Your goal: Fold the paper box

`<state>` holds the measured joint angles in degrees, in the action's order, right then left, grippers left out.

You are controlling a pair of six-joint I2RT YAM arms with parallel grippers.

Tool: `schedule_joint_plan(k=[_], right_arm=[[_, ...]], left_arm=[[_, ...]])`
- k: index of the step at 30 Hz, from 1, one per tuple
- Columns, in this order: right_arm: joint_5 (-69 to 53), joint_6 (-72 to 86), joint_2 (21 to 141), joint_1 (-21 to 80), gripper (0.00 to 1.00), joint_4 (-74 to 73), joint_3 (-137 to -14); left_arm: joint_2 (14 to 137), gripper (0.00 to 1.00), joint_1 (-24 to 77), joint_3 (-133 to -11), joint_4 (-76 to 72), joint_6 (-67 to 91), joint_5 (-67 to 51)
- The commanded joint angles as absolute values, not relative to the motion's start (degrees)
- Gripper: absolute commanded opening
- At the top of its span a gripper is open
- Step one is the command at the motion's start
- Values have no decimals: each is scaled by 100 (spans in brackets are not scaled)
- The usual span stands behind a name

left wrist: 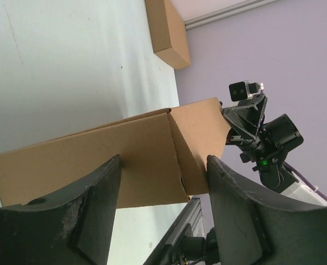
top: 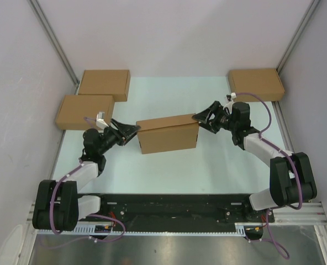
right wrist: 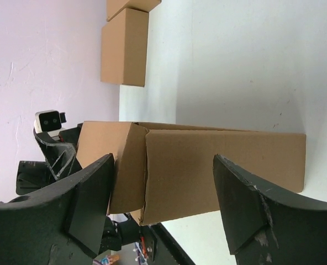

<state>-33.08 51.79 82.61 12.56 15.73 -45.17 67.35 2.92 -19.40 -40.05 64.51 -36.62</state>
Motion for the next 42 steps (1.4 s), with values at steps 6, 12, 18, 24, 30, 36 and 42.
schedule_joint_plan(k=[6, 12, 18, 24, 30, 36, 42], right_arm=[[-3085, 4772, 8525, 1160, 74, 879, -4500], [-3085, 4728, 8552, 1125, 74, 809, -4500], [-3085, 4658, 8517, 1107, 75, 721, -4500], [-3085, 4614, 8473, 1090, 75, 642, -4491], [-3094, 4579, 8429, 1081, 75, 633, -4456], [-3190, 4632, 8393, 1037, 64, 843, -4228], [-3304, 4658, 8358, 967, 43, 1124, -3859]], left_arm=[[7251, 41, 273, -1670, -3235, 6197, -3445], [7365, 28, 281, -1696, -2734, 5951, -3182], [7602, 16, 273, -1871, -2128, 5661, -2910], [7760, 5, 272, -1978, -1503, 5441, -2585], [7699, 3, 272, -1969, -1301, 5379, -2505], [7453, 3, 272, -1837, -1266, 5388, -2408], [7418, 3, 281, -1837, -1239, 5379, -2382]])
